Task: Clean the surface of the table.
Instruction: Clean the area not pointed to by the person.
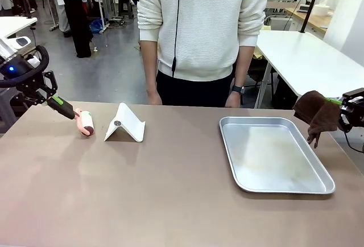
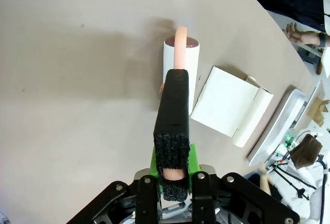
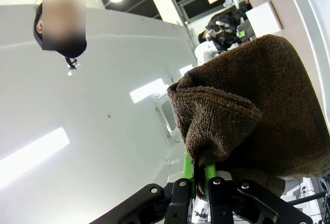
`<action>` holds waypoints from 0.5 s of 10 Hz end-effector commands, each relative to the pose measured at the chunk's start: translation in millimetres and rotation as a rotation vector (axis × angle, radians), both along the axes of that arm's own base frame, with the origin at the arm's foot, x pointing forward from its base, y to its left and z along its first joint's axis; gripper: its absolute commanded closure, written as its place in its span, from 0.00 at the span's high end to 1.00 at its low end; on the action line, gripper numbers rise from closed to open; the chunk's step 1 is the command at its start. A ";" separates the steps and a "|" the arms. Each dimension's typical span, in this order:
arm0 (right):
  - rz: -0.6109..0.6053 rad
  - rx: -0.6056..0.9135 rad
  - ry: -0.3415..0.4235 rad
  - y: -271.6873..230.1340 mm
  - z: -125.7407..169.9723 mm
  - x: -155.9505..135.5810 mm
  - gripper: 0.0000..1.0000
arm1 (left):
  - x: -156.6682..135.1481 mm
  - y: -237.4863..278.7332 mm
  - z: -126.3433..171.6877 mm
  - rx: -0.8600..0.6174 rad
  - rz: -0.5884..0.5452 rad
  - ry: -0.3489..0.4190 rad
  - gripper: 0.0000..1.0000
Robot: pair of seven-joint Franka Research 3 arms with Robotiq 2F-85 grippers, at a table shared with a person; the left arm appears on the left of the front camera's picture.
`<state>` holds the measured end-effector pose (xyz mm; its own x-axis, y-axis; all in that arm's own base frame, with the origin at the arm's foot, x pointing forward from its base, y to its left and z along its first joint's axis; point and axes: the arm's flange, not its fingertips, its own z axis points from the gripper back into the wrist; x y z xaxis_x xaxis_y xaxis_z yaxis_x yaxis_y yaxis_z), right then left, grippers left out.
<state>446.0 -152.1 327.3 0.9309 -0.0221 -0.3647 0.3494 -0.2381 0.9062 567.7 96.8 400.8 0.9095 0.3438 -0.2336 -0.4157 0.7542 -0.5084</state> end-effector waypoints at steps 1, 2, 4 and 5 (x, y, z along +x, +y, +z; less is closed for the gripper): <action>0.000 -0.003 0.017 -0.6 5.7 0.2 0.09 | 5.5 0.3 -18.3 0.014 0.000 0.005 0.22; 0.000 -0.003 0.017 -0.6 5.7 0.2 0.09 | 1.4 3.3 -13.7 -0.028 -0.011 -0.030 0.22; 0.000 -0.003 0.017 -0.6 5.7 0.2 0.09 | -15.4 20.7 0.4 -0.097 -0.023 -0.091 0.22; 0.000 -0.003 0.017 -0.6 5.7 0.2 0.09 | -33.3 38.3 13.0 -0.182 -0.050 -0.176 0.22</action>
<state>446.0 -152.0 327.3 0.9308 -0.0220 -0.3648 0.3495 -0.2381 0.9062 558.6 121.4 403.4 0.9352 0.3074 -0.1757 -0.3486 0.7125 -0.6090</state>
